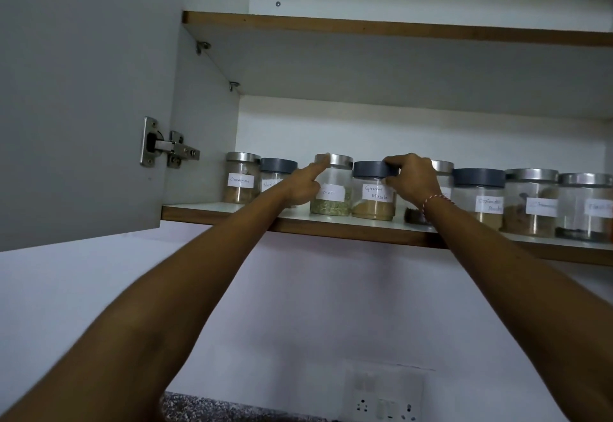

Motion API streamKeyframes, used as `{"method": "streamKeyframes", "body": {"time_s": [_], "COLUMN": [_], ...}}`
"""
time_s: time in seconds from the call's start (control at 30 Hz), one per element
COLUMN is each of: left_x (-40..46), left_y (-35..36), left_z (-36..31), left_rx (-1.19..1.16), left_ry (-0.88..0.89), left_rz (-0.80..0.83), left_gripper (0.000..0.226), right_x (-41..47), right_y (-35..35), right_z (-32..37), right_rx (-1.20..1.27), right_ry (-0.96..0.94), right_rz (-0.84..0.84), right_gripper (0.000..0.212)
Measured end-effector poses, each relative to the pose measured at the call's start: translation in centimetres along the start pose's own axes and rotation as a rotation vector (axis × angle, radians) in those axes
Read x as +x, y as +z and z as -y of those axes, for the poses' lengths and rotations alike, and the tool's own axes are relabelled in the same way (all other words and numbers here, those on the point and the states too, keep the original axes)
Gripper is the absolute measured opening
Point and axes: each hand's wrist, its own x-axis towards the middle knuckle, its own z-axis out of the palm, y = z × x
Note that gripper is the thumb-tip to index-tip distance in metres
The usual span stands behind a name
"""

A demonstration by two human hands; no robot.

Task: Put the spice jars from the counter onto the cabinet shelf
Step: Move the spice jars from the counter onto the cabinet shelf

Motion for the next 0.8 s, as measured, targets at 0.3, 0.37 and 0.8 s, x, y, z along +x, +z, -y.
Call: {"method": "streamKeyframes", "body": {"time_s": [0.3, 0.37, 0.8], "left_x": [2.3, 2.8, 3.6], "left_y": [-1.2, -1.5, -2.1], "left_z": [2.2, 2.8, 3.7], "left_rx": [0.042, 0.026, -0.055], "left_ry": [-0.175, -0.180, -0.173], "left_rz": [0.200, 0.214, 0.215], "left_gripper": [0.071, 0.070, 0.066], "right_x": [3.1, 3.8, 6.4], "right_y": [3.0, 3.5, 5.1], "right_z": [0.7, 0.8, 1.5], "right_rx": [-0.007, -0.007, -0.018], "right_ry": [0.001, 0.015, 0.107], "right_rz": [0.188, 0.249, 0.442], "right_gripper": [0.047, 0.051, 0.040]}}
